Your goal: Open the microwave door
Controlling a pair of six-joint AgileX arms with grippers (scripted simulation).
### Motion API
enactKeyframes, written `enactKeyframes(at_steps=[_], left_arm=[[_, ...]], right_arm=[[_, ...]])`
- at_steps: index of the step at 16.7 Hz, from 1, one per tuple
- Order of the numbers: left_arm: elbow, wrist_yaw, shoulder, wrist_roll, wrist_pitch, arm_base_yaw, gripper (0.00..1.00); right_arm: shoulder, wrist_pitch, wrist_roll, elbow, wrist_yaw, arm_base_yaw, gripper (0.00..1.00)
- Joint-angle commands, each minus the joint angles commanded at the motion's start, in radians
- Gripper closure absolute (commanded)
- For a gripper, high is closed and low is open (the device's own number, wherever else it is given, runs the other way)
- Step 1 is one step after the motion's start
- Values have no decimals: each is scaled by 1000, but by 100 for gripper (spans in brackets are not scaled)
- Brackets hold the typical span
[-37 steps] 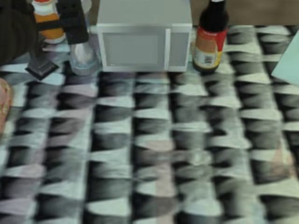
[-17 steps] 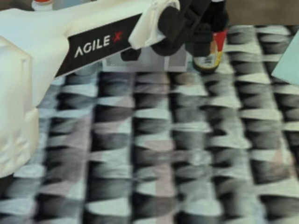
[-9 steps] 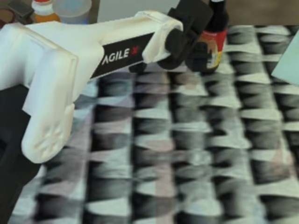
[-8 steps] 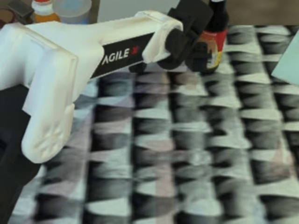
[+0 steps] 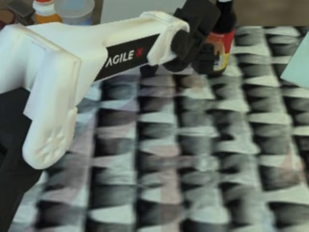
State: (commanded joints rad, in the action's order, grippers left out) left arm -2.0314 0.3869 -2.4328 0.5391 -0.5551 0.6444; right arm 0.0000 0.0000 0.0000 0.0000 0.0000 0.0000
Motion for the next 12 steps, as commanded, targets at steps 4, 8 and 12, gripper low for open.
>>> enactKeyframes(at_steps=[4, 8, 12], left_arm=[[0, 0, 0, 0, 0, 0, 75], [0, 0, 0, 0, 0, 0, 100], [0, 0, 0, 0, 0, 0, 100]], right_arm=[[0, 0, 0, 0, 0, 0, 0], [0, 0, 0, 0, 0, 0, 0], [0, 0, 0, 0, 0, 0, 0]])
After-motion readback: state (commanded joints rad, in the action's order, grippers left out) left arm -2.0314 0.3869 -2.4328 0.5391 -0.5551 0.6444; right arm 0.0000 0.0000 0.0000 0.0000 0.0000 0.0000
